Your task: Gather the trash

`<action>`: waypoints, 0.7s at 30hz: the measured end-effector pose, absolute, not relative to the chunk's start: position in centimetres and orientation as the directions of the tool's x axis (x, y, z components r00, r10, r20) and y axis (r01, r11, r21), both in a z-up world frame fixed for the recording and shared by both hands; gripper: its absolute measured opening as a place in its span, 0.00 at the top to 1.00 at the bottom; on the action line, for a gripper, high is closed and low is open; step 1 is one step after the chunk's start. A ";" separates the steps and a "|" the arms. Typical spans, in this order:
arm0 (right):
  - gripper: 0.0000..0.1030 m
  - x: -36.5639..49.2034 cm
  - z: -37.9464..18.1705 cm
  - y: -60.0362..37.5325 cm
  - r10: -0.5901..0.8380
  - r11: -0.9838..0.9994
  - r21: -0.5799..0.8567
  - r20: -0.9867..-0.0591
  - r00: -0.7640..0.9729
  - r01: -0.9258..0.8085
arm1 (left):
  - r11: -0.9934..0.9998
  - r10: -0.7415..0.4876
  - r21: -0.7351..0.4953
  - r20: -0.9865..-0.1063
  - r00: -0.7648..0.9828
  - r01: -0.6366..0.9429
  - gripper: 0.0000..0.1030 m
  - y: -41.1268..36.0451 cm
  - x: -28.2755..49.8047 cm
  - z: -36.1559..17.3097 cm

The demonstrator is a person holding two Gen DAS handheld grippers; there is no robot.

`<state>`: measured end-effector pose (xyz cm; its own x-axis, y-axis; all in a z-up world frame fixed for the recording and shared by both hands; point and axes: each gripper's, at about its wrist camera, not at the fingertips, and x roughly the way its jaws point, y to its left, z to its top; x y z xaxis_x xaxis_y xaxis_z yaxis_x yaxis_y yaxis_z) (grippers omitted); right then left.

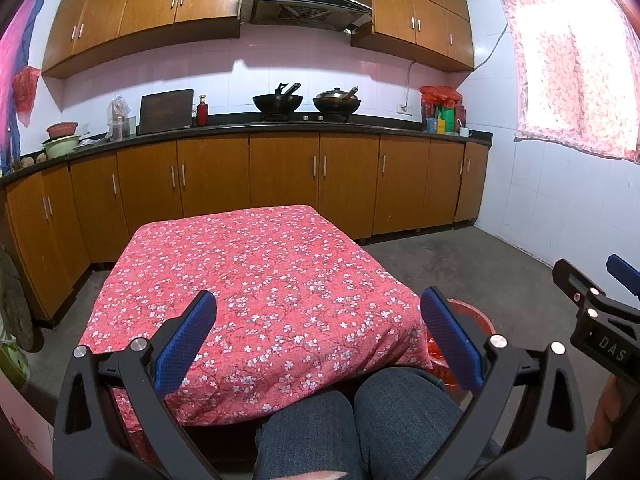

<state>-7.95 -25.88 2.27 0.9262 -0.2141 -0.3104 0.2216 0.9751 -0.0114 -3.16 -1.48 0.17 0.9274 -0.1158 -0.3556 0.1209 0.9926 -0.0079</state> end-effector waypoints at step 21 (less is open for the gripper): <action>0.04 -8.0 2.3 -26.0 -0.213 0.975 -0.010 -0.312 0.926 0.221 | 0.993 -0.113 -0.015 -0.360 0.926 0.115 0.02 -1.9 -3.4 0.2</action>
<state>-7.97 -25.97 2.30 0.9260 -0.2134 -0.3116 0.2214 0.9751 -0.0098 -3.43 -1.86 0.17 0.9260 -0.1126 -0.3602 0.1150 0.9933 -0.0149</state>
